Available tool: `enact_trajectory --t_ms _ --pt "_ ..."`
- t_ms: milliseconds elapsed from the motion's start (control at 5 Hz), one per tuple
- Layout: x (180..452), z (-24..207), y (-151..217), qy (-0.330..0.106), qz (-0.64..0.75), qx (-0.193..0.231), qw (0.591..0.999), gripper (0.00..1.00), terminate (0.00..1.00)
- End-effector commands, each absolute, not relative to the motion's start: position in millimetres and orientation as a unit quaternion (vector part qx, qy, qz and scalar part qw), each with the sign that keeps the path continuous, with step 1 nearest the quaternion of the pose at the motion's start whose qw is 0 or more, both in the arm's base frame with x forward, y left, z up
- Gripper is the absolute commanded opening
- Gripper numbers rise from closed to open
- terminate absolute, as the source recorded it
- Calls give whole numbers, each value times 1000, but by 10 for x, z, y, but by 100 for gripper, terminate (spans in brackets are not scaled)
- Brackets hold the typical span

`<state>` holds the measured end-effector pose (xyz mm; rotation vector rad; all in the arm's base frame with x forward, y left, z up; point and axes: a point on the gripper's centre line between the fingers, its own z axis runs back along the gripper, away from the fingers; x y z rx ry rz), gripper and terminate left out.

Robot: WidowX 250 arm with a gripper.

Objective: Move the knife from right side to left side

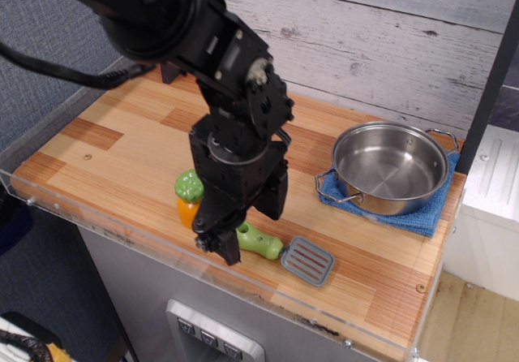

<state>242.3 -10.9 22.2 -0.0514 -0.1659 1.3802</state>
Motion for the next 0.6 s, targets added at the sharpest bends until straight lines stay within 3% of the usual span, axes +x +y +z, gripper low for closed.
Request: enact_trajectory --t_ms 0,400 --pt "2522 230 -163 -93 633 -31 768 0 0" --pt "2490 210 -190 -92 636 -21 766 0 0"
